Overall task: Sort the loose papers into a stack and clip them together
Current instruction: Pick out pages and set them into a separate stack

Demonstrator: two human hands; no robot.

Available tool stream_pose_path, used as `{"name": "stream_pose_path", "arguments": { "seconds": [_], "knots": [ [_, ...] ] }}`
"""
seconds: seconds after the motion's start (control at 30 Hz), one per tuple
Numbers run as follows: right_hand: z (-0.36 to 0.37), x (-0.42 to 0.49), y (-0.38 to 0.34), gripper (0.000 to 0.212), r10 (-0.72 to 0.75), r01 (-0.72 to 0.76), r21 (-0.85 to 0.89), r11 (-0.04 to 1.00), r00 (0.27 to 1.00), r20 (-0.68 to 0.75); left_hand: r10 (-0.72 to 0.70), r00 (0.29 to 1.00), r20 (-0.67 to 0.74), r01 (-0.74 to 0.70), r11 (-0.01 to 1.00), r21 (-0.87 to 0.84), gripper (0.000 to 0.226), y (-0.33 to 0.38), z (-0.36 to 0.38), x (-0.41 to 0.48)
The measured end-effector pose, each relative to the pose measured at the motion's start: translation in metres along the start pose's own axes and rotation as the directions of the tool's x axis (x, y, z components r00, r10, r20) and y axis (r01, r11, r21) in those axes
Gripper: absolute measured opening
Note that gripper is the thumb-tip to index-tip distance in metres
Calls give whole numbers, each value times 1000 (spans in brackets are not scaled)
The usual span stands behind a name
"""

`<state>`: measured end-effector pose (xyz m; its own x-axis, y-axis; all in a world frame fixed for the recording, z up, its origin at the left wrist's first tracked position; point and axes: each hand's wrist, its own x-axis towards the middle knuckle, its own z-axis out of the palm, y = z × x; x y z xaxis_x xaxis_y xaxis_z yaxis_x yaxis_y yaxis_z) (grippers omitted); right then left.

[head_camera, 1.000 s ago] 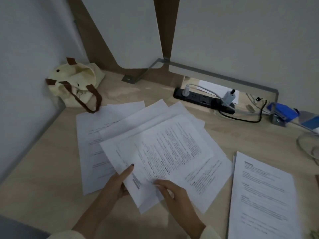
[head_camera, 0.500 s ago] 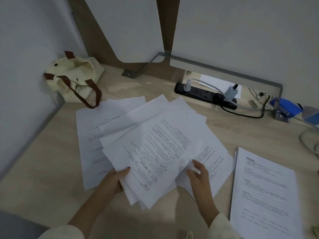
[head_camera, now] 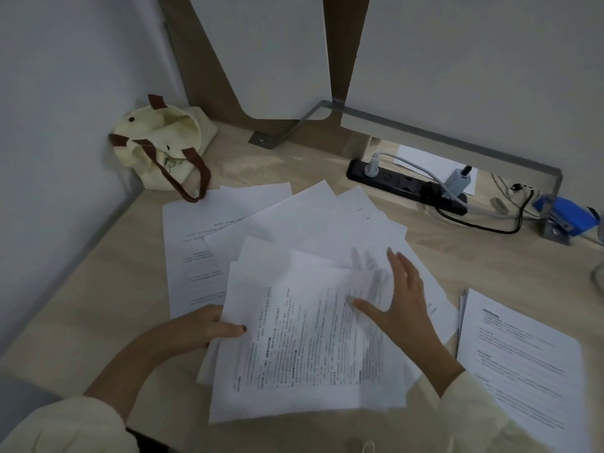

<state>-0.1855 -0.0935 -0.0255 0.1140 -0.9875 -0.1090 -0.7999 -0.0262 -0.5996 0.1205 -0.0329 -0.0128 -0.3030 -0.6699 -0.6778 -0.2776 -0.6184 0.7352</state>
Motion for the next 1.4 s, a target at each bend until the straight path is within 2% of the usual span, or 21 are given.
{"name": "stream_pose_path", "arguments": {
  "seconds": [0.03,0.07,0.13,0.23,0.27,0.33,0.4,0.43,0.5,0.53,0.6,0.67,0.7,0.8,0.93,1.07,1.17,1.23,1.4],
  "knots": [
    [-5,3,-14,102,-94,96,-31,995,994,53,4,1000,0,-4,999,42,31,6,1,1],
    [-6,8,-26,101,-159,167,-51,985,979,123,22,1000,-5,-21,996,92,19,11,1,2],
    [-5,16,-45,86,-213,230,-46,972,948,238,83,996,-21,-77,980,182,21,19,3,5],
    [-6,26,-59,28,-84,51,101,994,929,359,185,970,-160,-158,973,169,15,30,-1,8],
    [-7,28,-60,15,-51,0,142,990,935,352,200,954,-225,-172,975,139,12,32,-4,8],
    [-12,31,-55,5,-14,-46,213,976,962,271,195,922,-334,-190,981,48,23,35,-12,5],
    [-19,31,-48,5,79,-159,380,911,973,217,154,917,-368,-218,966,-139,42,33,-20,3],
    [-21,30,-45,10,145,-243,485,840,962,231,150,920,-362,-240,946,-218,53,30,-23,4],
    [-19,26,-40,22,268,-402,617,677,915,302,111,924,-366,-237,917,-321,52,27,-20,10],
    [-15,24,-41,25,307,-448,663,600,894,326,80,929,-362,-215,912,-348,48,24,-16,14],
    [0,18,-47,28,358,-486,732,478,868,343,21,946,-324,-155,905,-395,56,18,-1,23],
    [15,12,-53,29,375,-518,737,433,848,376,5,946,-325,-151,891,-428,64,9,11,29],
    [22,9,-55,28,371,-538,719,441,838,399,-6,929,-371,-169,883,-437,55,4,14,30],
    [34,9,-46,34,414,-572,719,395,809,417,3,841,-542,-232,906,-354,35,-8,11,26],
    [30,21,-21,41,601,-601,761,243,709,368,20,746,-666,-234,944,-234,34,-16,-1,23],
    [32,29,-24,16,576,-615,778,131,686,445,-67,688,-722,-3,995,-95,39,-33,-10,38],
    [42,37,-24,17,514,-596,803,-13,685,517,-115,687,-717,109,993,-54,43,-38,-10,44],
    [49,44,-24,14,514,-620,785,-9,670,535,-122,703,-700,140,990,-31,45,-37,-11,45],
    [69,58,-32,25,519,-655,743,138,687,510,-127,730,-671,143,989,-32,45,-33,-12,43]
  ]
}}
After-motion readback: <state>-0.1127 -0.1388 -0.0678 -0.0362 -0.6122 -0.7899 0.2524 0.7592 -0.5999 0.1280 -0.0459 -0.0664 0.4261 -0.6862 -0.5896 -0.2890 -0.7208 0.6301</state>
